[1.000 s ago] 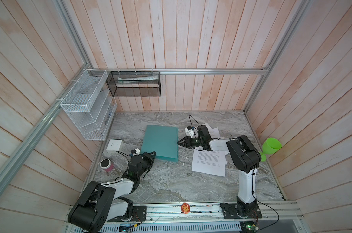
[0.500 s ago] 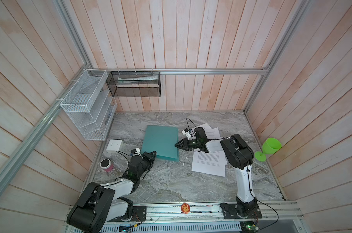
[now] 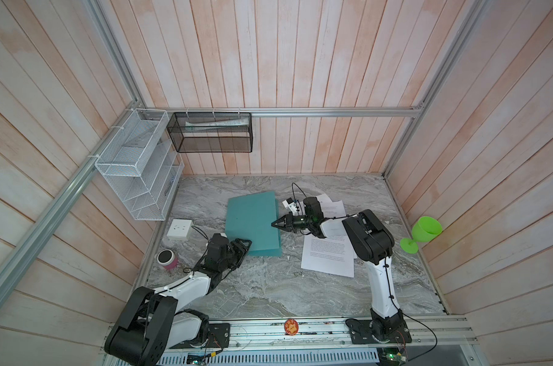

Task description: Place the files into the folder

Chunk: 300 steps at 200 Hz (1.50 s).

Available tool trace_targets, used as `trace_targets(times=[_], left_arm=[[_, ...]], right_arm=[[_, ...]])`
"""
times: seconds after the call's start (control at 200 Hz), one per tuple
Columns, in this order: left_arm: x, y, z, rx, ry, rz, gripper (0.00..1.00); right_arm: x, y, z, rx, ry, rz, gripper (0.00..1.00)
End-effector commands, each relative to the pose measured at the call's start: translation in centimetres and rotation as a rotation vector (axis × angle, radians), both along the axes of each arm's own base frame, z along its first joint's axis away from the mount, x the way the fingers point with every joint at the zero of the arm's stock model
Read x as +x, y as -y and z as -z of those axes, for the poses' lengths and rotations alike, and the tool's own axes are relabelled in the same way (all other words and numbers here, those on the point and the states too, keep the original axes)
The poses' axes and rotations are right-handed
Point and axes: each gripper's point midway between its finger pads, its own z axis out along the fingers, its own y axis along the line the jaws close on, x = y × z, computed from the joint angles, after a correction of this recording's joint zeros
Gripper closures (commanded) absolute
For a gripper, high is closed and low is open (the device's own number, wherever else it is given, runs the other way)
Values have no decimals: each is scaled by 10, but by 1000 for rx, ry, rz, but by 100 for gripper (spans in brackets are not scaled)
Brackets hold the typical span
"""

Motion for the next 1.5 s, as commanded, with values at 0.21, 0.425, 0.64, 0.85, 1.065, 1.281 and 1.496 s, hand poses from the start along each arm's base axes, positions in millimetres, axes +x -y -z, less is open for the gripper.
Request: trace_targets(times=[0.21,0.425,0.64,0.85,1.065,1.281,1.496], left_arm=[[-34,-22,-15,453,-77,166,19],[-17,-10,-55,722,8,184,19],[3,27,-89,874,116,233,19],[16,54,-106,879,201,286,19],[20,73,-109,961,232,329,19],[20,76,-96,1072,209,356,19],[25,66,-79,1195,154,354,29]], right_arm=[[5,3,-50,-20,69,92,100],[3,-3,-77,-71,76,125,100],[4,-7,-85,-146,71,196,100],[-4,-19,-93,-128,69,191,100],[-8,-22,-104,-122,67,205,100],[-13,-24,-129,-76,106,197,100],[-24,-24,-144,-56,134,171,100]])
